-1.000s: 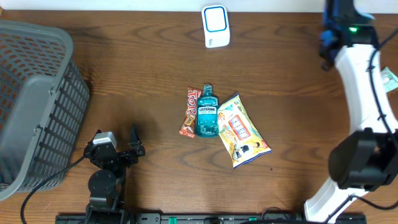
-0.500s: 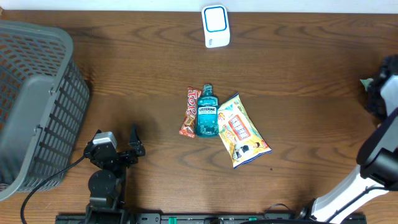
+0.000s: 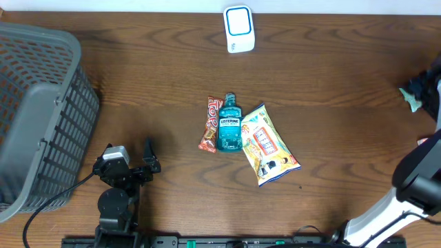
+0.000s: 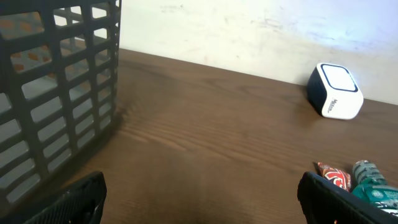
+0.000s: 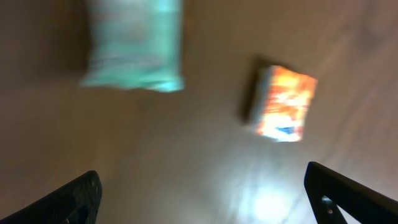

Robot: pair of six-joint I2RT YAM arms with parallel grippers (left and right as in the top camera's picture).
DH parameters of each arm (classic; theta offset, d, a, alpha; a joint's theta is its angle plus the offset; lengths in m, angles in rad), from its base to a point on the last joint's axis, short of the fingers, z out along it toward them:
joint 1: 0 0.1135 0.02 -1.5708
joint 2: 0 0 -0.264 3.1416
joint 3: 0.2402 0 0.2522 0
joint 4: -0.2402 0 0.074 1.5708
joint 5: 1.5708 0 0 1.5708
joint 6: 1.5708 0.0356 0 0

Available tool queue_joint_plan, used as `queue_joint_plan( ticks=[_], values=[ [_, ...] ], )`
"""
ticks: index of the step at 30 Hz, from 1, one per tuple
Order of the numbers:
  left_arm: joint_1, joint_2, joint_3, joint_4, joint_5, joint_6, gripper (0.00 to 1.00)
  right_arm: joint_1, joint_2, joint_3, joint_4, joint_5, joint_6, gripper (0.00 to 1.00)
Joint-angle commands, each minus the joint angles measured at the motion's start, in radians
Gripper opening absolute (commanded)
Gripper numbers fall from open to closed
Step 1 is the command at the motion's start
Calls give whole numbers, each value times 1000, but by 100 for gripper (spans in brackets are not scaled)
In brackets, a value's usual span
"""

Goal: Scan the item barcode
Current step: 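Move the tissue pack to the right table edge and release it, then reach the right gripper to the yellow snack bag and grasp it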

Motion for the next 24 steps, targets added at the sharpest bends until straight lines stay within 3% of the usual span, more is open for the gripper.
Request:
queue_joint_plan(
  ticks=[1, 6, 16, 24],
  values=[
    [4, 0, -21, -35, -19, -8, 98, 85, -114, 32, -4, -100, -117, 99],
    [4, 0, -21, -35, -19, -9, 98, 237, -216, 32, -21, -100, -216, 99],
    [4, 0, -21, -35, -19, -8, 98, 598, -293, 12, -162, -113, -238, 99],
    [5, 0, -21, -35, -19, -9, 98, 932, -293, -238, -51, -69, -238, 99]
  ],
)
